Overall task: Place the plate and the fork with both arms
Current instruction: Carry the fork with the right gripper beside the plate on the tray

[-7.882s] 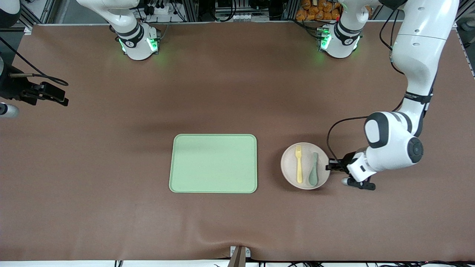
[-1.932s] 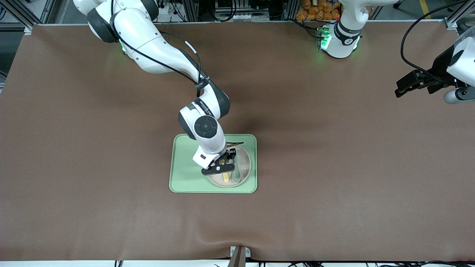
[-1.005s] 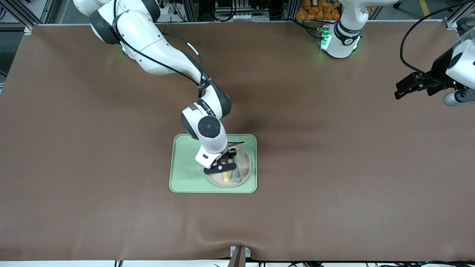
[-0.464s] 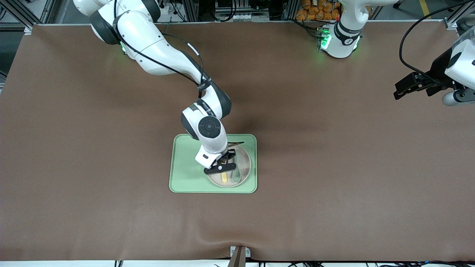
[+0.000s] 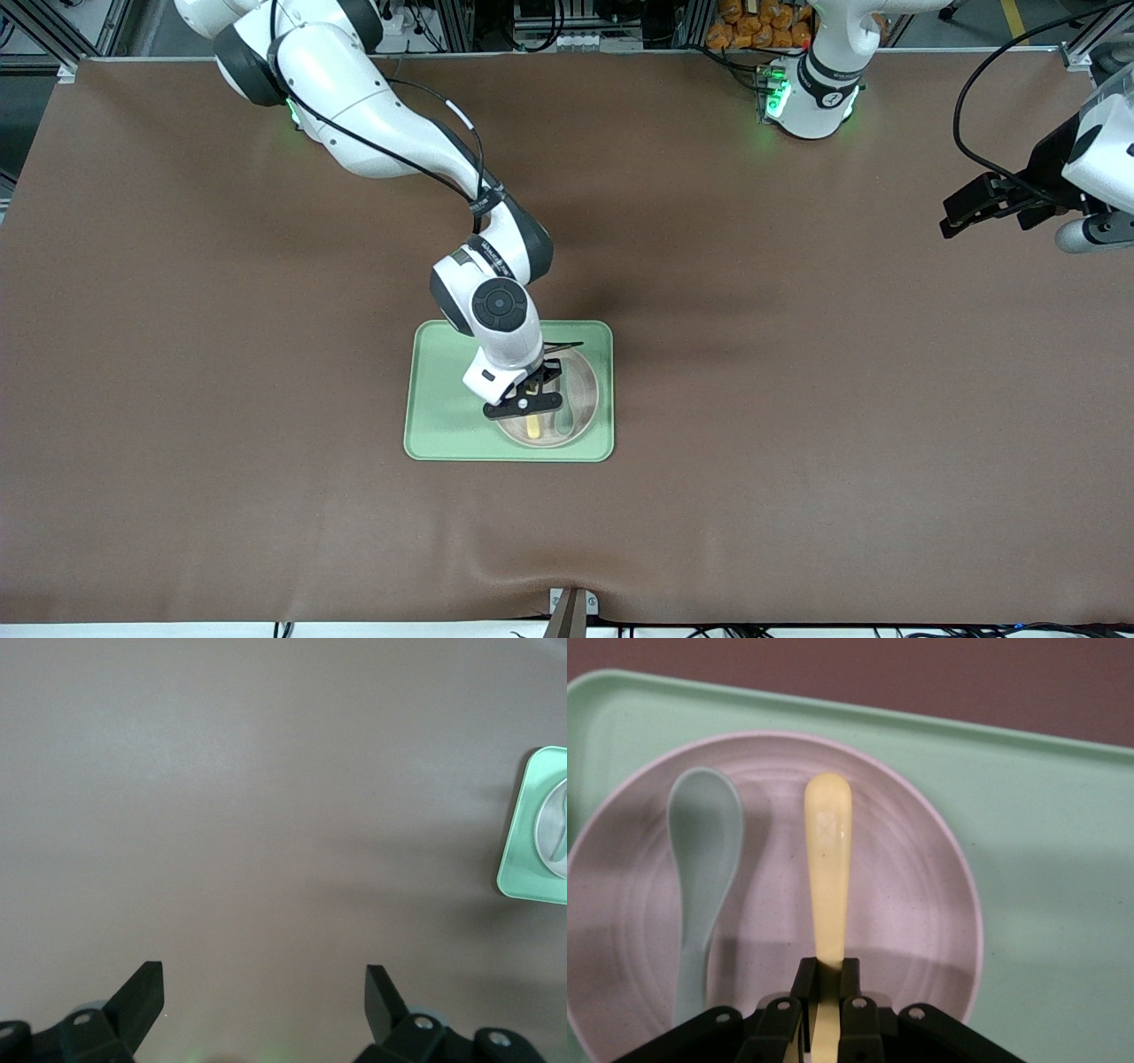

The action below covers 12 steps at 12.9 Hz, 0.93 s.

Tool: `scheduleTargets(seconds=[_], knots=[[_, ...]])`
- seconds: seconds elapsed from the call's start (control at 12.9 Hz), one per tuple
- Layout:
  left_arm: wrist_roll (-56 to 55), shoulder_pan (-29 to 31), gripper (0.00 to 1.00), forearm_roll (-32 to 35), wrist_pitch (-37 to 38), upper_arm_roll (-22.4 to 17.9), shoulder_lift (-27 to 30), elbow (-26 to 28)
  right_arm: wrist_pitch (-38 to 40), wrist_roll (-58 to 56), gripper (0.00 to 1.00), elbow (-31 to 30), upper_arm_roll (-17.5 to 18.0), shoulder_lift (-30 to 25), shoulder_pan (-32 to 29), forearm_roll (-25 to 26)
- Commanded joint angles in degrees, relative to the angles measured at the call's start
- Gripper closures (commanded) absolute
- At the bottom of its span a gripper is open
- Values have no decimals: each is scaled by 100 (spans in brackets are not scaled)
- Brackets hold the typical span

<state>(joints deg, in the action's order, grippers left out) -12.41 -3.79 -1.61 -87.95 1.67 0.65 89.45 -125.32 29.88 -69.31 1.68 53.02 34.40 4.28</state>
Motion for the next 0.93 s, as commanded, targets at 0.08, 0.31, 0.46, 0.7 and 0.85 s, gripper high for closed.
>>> scheduleTargets(seconds=[0.08, 0.31, 0.46, 0.7, 0.85], knots=[[54, 10, 0, 38, -21, 26, 32, 19, 490, 27, 100, 207, 95, -212, -319, 20], [45, -7, 0, 46, -30, 27, 23, 19, 499, -342, 100, -115, 95, -554, -635, -189], [45, 2, 0, 46, -38, 27, -4, 28, 464, -466, 100, -372, 95, -705, -855, -357], [28, -16, 0, 55, -47, 35, -39, 19, 45, -650, 100, -1081, 122, -933, -1075, -384], [19, -25, 0, 46, -73, 44, -65, 19, -448, -677, 100, -1680, 104, -1144, -1102, -375]])
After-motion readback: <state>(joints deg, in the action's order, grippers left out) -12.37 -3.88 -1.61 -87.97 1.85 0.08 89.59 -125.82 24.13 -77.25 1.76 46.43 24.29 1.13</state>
